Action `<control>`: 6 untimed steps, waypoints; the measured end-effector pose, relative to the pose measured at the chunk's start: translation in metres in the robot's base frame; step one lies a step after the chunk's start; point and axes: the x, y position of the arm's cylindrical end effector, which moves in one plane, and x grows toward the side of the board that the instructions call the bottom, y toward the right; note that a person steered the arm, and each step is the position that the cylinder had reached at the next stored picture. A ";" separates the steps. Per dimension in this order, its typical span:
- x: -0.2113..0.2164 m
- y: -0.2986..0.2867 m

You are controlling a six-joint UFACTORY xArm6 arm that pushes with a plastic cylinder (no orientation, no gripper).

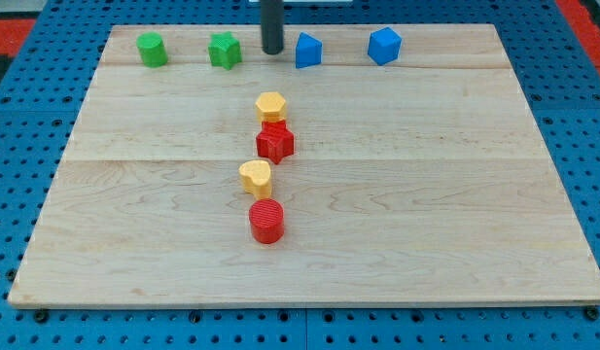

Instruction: Push green circle closer to the green star

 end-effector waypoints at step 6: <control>0.007 -0.236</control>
